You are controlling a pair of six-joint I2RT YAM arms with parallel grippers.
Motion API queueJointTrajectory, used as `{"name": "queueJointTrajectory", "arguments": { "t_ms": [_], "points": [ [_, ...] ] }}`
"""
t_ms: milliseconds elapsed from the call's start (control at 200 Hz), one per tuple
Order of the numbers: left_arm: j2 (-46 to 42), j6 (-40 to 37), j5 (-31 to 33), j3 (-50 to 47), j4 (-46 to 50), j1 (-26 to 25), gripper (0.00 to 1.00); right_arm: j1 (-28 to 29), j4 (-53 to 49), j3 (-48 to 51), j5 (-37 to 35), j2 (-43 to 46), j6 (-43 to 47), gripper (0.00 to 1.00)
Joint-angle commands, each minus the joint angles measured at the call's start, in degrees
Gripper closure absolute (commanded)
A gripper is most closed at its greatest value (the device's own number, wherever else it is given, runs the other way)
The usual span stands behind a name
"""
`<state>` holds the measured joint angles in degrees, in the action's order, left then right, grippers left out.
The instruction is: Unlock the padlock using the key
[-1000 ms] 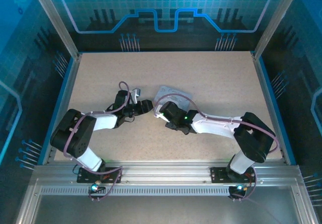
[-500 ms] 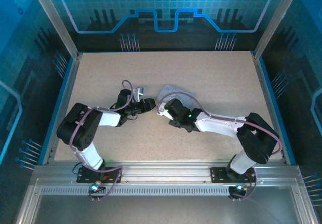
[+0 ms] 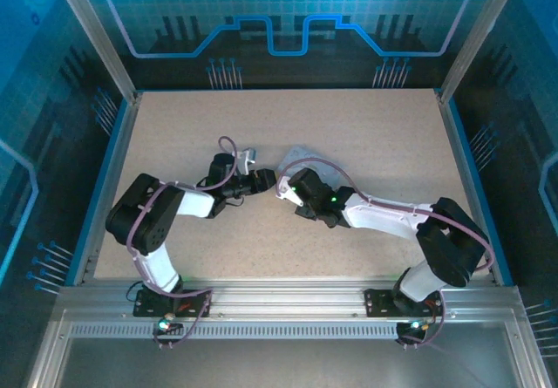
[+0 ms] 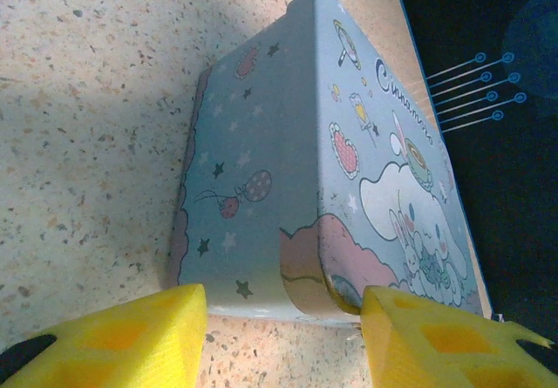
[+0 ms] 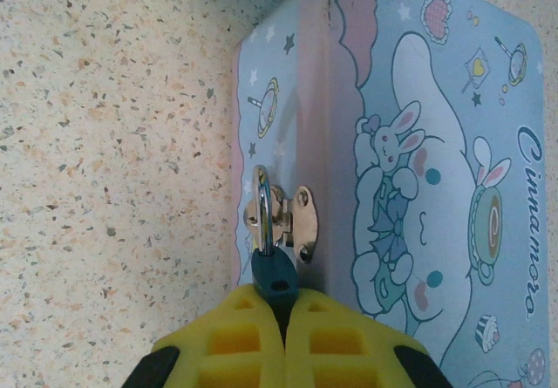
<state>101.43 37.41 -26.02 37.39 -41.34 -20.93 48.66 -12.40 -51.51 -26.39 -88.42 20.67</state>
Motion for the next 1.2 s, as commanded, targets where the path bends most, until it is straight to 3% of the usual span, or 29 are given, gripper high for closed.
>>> {"name": "queueJointTrajectory", "arguments": {
  "t_ms": [0,595,900,1195],
  "points": [
    [1.6,-0.1,-1.6,1.4,-1.7,-1.1,0.5,-0.5,2.3,-2.4,1.5,-0.7,0.7,1.0],
    [-0.5,-1.1,0.3,1.4,1.2,-2.5,0.49,-1.6,10.1,-0.8,5.2,-3.1,-2.0,1.0],
    [-15.5,-6.9,2.9,2.0,15.8,-0.7,0.44,-2.2,8.1,0.1,10.1,4.9,-11.8,1.0],
    [-35.5,-10.9,14.0,1.0,38.6,0.1,0.41,-0.4,-2.5,-2.5,14.7,8.5,-35.3,1.0]
  ]
}}
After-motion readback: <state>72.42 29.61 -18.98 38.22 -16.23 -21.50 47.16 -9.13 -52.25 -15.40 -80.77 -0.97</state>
